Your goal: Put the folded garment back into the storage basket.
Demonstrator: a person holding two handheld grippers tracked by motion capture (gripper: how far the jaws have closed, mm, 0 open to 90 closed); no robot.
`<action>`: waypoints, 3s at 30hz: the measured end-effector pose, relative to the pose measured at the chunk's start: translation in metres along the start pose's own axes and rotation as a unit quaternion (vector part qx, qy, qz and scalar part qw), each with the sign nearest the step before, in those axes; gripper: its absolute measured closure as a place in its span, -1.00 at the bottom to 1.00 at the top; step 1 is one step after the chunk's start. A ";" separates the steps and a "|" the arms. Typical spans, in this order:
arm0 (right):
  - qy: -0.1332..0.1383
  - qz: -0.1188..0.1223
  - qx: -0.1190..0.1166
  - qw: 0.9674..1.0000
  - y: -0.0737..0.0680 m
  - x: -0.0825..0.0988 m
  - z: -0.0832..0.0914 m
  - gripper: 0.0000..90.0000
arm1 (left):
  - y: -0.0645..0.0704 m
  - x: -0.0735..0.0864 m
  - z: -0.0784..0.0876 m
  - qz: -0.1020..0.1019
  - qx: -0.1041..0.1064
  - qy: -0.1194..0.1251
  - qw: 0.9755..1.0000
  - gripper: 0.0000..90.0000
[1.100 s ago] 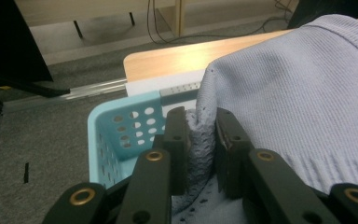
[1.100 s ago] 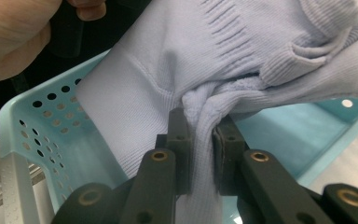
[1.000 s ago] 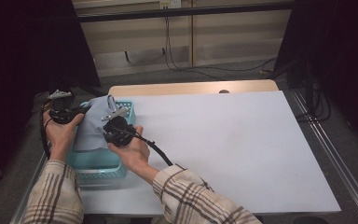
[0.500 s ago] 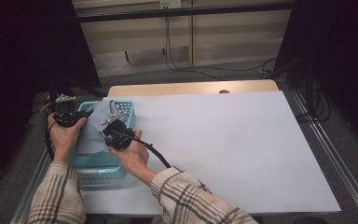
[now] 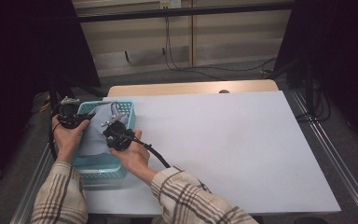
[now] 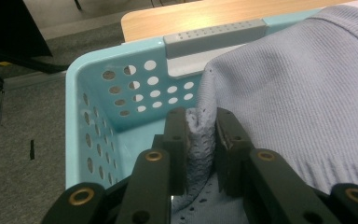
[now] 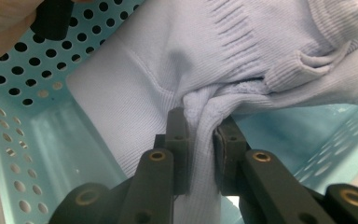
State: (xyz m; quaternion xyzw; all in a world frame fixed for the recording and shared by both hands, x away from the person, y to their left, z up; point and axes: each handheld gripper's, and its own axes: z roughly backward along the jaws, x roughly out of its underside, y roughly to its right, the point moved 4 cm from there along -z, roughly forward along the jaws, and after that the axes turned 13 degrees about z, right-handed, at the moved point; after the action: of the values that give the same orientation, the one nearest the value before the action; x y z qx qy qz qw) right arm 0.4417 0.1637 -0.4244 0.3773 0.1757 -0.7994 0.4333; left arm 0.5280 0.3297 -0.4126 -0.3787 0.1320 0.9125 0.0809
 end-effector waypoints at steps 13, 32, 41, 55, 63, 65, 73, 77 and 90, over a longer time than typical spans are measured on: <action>-0.007 0.016 -0.004 1.000 -0.003 0.001 -0.005 0.67 | -0.003 0.010 -0.010 0.000 -0.009 -0.008 1.000 0.69; -0.028 0.011 -0.001 1.000 0.000 0.001 -0.005 0.23 | -0.003 0.011 -0.013 0.000 -0.015 -0.008 1.000 0.47; -0.029 0.017 0.008 0.999 0.003 -0.001 0.001 0.01 | -0.004 0.011 -0.007 0.015 -0.014 0.013 1.000 0.12; 0.033 0.013 0.015 0.999 0.020 -0.003 0.016 -0.48 | 0.001 0.003 0.007 0.013 -0.004 0.073 0.997 -0.71; 0.066 0.001 0.033 0.997 0.029 -0.002 0.028 -0.79 | 0.008 0.000 0.018 0.002 0.002 0.115 0.993 -0.83; 0.075 0.001 0.031 0.997 0.030 -0.001 0.031 -0.82 | 0.009 0.000 0.021 0.001 0.005 0.123 0.992 -0.86; 0.076 -0.005 0.045 0.996 0.041 0.007 0.040 -0.88 | 0.012 0.002 0.032 -0.001 0.015 0.148 0.989 -0.94; 0.084 -0.003 0.068 0.994 0.047 0.012 0.044 -0.87 | 0.012 0.004 0.037 -0.022 0.016 0.142 0.989 -0.94; 0.117 -0.010 0.106 0.987 0.067 0.026 0.063 -0.95 | 0.017 0.015 0.051 0.002 0.012 0.188 0.982 -0.88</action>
State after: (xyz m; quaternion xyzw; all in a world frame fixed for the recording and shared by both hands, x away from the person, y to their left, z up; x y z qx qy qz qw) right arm 0.4602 0.0732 -0.3997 0.5108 0.1428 -0.7679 0.3594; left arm 0.4791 0.3295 -0.3857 -0.5424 0.1569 0.8233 0.0579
